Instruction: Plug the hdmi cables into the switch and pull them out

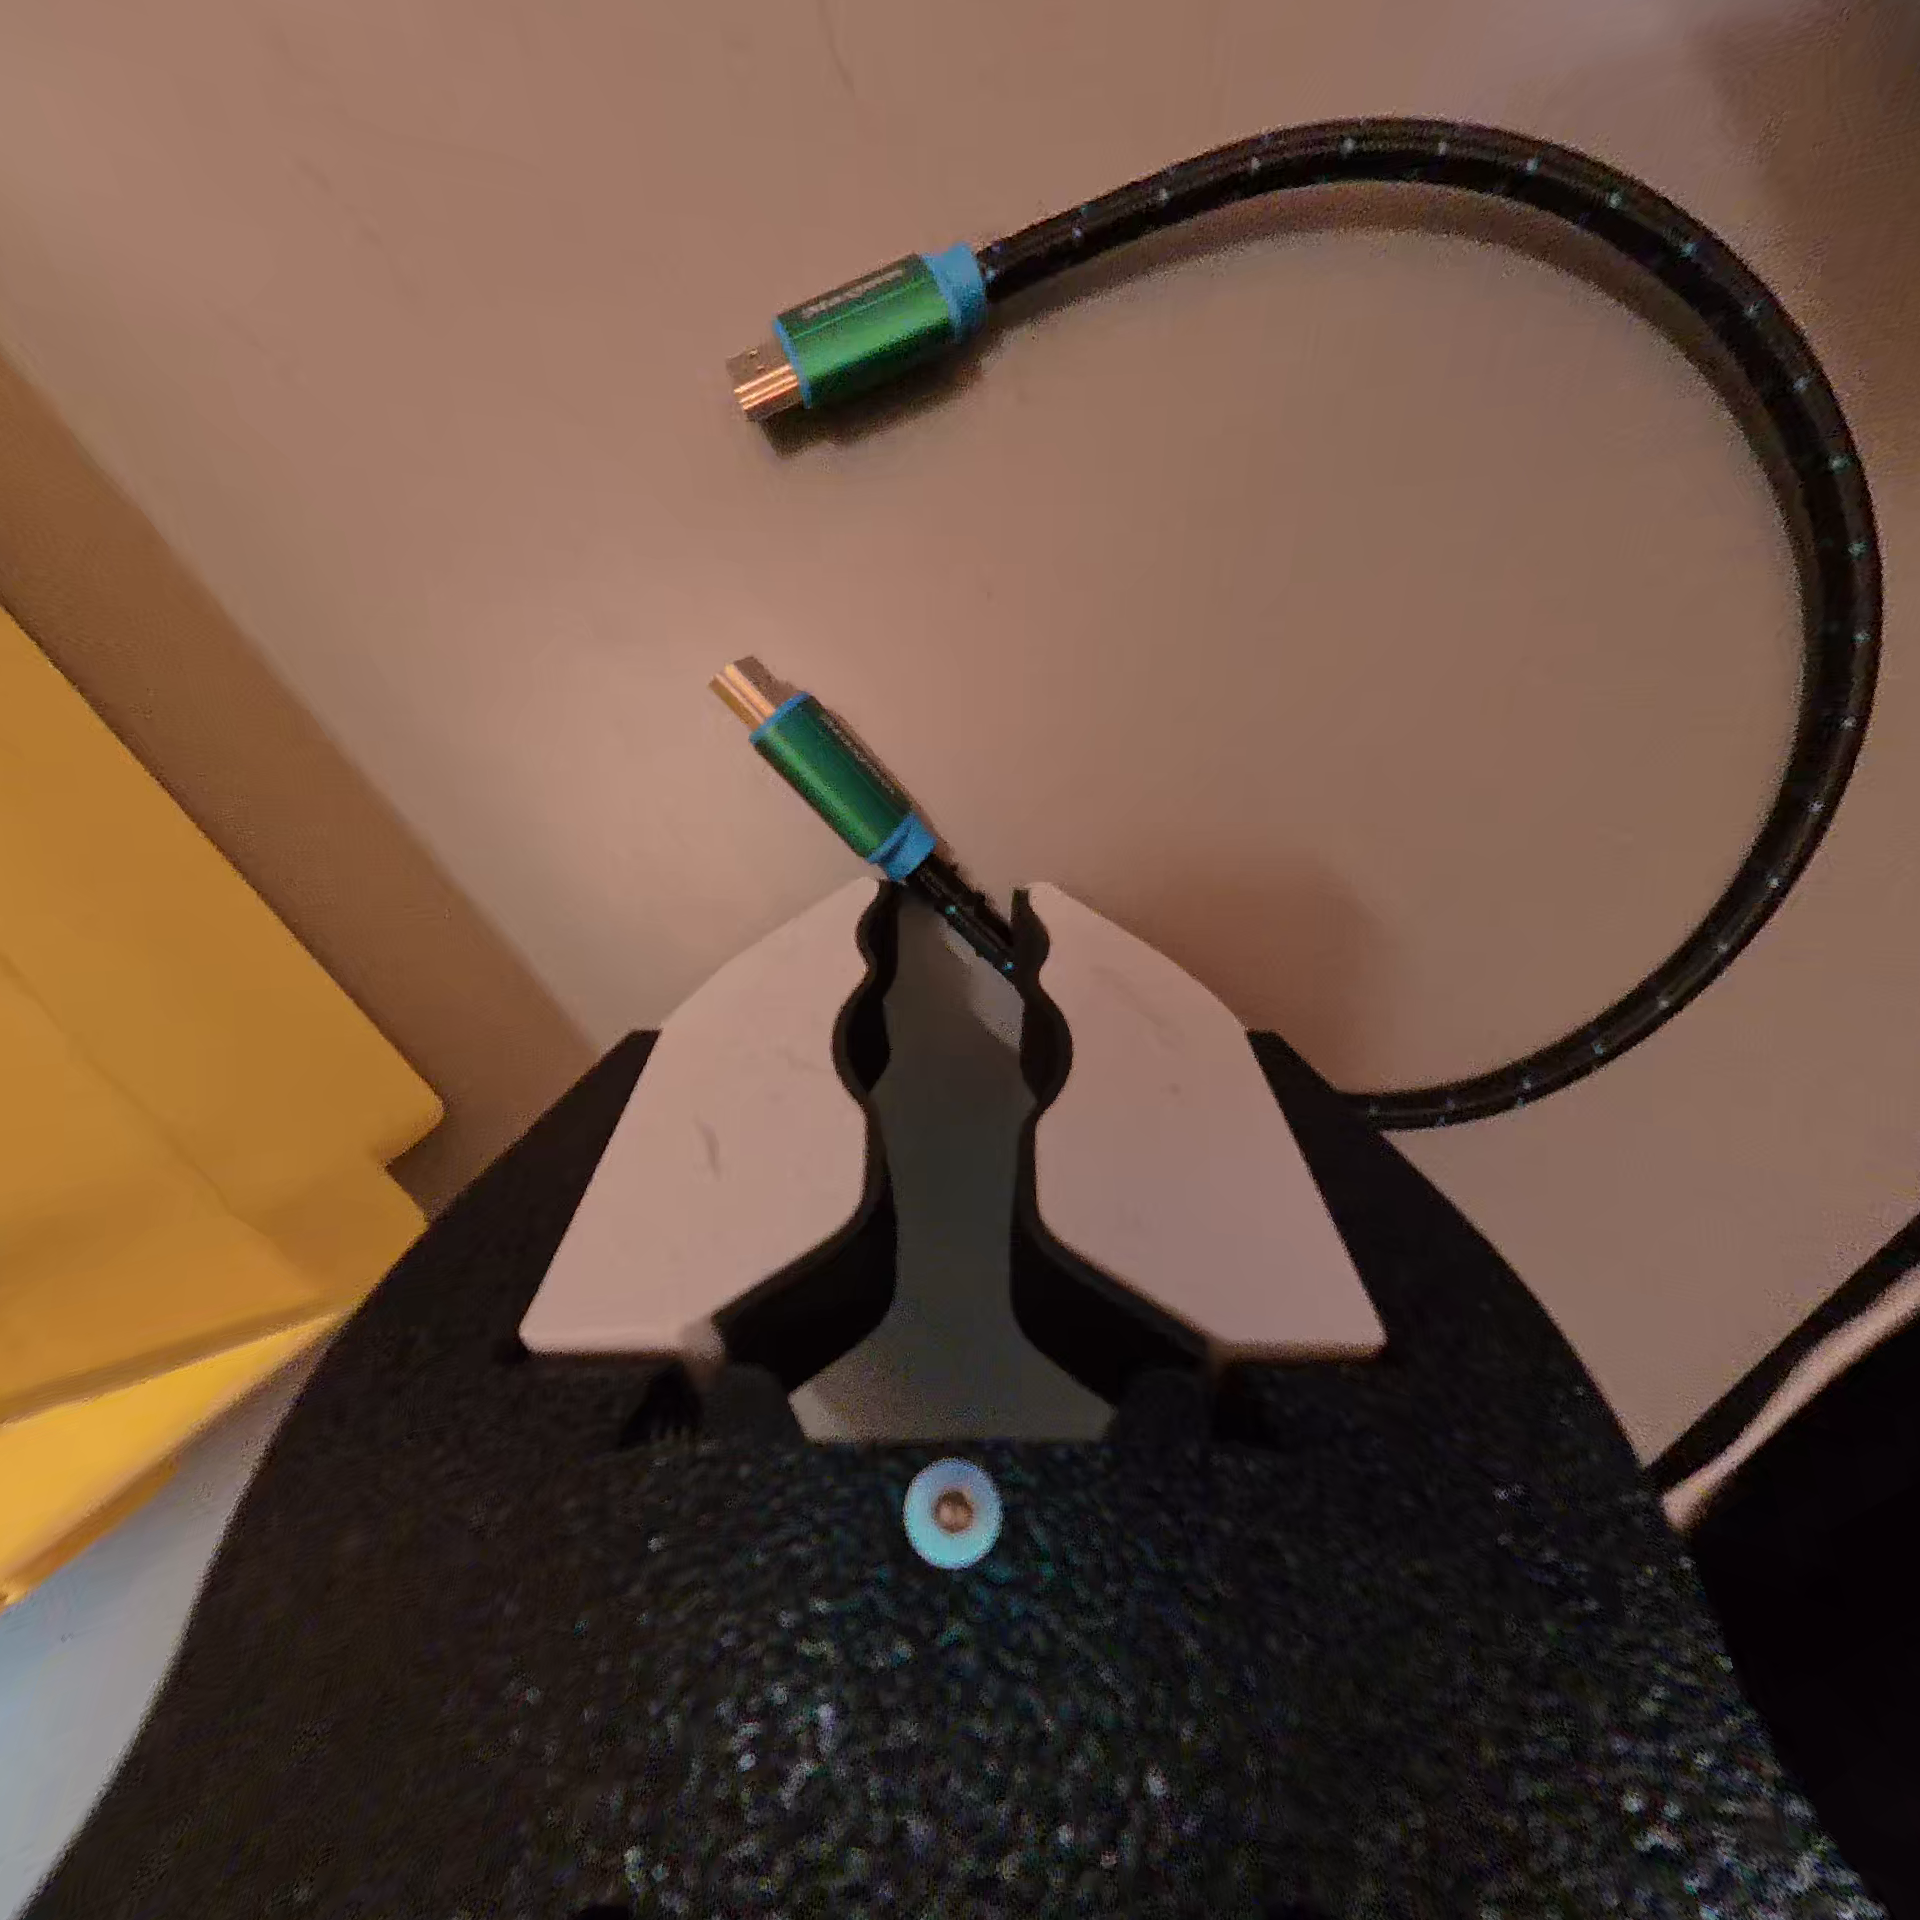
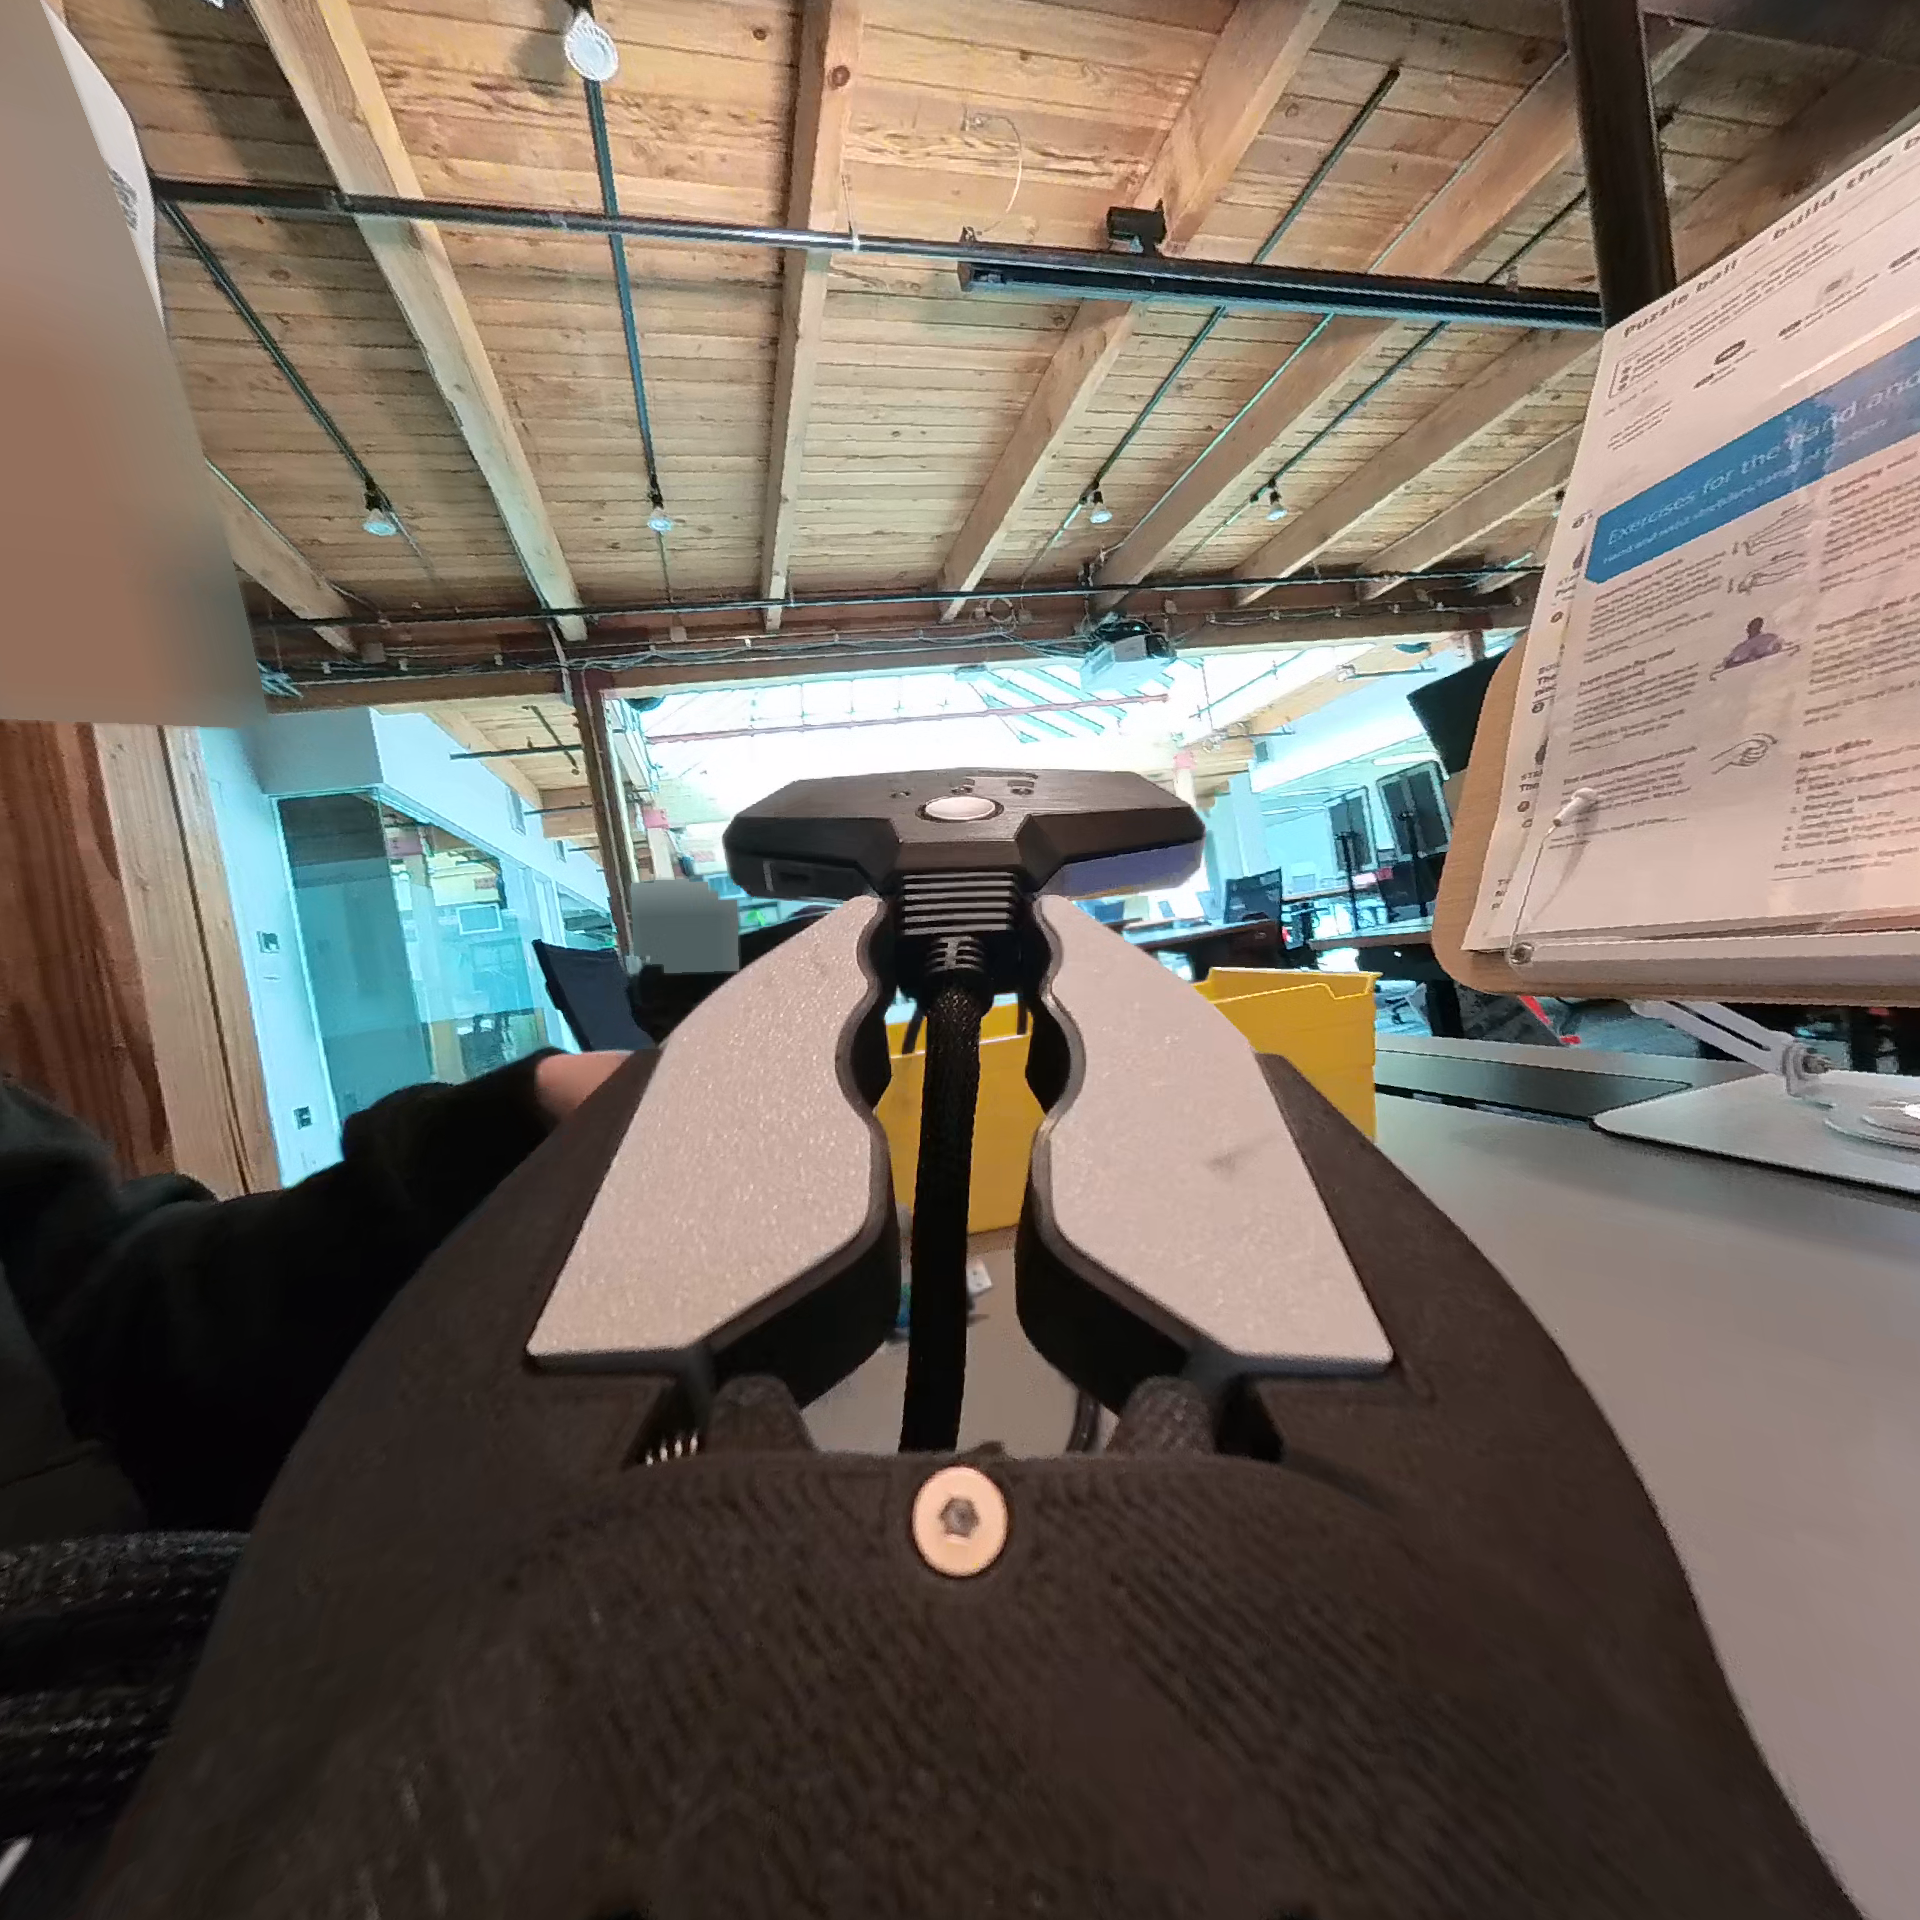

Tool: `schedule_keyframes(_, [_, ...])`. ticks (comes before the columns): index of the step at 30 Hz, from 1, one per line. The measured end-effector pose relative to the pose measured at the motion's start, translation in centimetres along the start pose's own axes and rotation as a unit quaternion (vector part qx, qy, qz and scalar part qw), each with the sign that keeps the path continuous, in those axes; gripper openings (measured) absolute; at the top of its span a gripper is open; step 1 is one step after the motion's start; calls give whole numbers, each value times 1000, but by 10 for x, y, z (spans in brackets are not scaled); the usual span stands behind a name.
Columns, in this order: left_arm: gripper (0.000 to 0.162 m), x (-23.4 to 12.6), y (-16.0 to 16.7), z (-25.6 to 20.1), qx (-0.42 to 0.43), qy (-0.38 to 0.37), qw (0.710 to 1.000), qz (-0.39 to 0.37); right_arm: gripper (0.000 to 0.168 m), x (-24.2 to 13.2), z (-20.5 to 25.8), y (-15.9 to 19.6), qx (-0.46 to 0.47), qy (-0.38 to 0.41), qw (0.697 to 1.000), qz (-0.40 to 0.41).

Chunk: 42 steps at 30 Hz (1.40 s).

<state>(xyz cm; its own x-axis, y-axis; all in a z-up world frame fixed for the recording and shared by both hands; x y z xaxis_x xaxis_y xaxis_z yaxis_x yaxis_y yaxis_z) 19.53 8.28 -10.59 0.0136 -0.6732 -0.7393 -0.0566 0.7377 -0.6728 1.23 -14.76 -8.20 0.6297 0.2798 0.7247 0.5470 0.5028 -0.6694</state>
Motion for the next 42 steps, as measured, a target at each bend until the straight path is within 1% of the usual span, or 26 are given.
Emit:
schedule_keyframes(3, [17, 4, 0, 4, -9, 6, 1000, -28, 22, 0, 0, 0, 27, -16, 999, -9])
schedule_keyframes(6, [14, 9, -1, 7, -10, 14, 998, -62, 22, 1, 2, -1, 57, -49, 997, -20])
schedule_keyframes(9, [14, 14, -3, 8, 16, 13, 996, -84, 22, 2, 5, -1, 81, -78, 993, -26])
schedule_keyframes(11, [13, 17, -5, 6, 59, -1, 994, -88, 22, 3, 7, 0, 81, -87, 993, -20])
schedule_keyframes(13, [11, 16, -9, 2, 133, -46, 987, -83, 22, 4, 8, 1, 85, -96, 992, -15])
schedule_keyframes(14, [9, 13, -12, -1, 178, -73, 978, -84, 22, 4, 9, 1, 87, -100, 991, -15])
schedule_keyframes(17, [6, -5, -26, -12, 300, -141, 931, -155, 22, 4, 9, 1, 90, -102, 991, -16])
schedule_keyframes(19, [6, -17, -32, -19, 368, -182, 889, -203, 22, 4, 8, 1, 84, -97, 992, -15])
schedule_keyframes(21, [6, -30, -37, -26, 413, -224, 850, -237, 22, 4, 9, 1, 78, -96, 992, -14])
schedule_keyframes(24, [6, -43, -43, -38, 462, -270, 804, -258, 22, 4, 9, 2, 74, -92, 993, -10])
schedule_keyframes(26, [6, -51, -46, -47, 515, -314, 755, -260, 22, 4, 8, 3, 61, -78, 995, 6])
schedule_keyframes(30, [5, -62, -49, -68, 610, -391, 639, -258, 22, 6, 9, 6, 58, -76, 995, 24])
schedule_keyframes(32, [6, -62, -49, -76, 646, -406, 591, -262, 22, 6, 8, 7, 64, -71, 995, 32])
schedule_keyframes(34, [6, -62, -48, -81, 659, -433, 550, -274, 22, 6, 7, 8, 69, -69, 994, 40])
schedule_keyframes(37, [5, -63, -47, -85, 668, -466, 502, -291, 22, 6, 6, 9, 80, -64, 993, 49])
schedule_keyframes(42, [5, -59, -46, -87, 682, -463, 480, -300, 22, 7, 5, 10, 107, -70, 990, 53])
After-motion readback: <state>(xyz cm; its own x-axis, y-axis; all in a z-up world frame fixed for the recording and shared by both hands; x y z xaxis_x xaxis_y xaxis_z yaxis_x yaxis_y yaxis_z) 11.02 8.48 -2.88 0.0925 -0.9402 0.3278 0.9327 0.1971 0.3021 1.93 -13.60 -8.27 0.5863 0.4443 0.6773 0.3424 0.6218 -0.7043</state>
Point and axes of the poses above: each gripper's, where its closed fingertips meet, x out along the fingers, y out of its underside, z = x × y across the jaws, the point moved 10 cm from there along -x, back along the fingers, and after that the axes turned 15 degrees about -z, right-handed, at the moved point
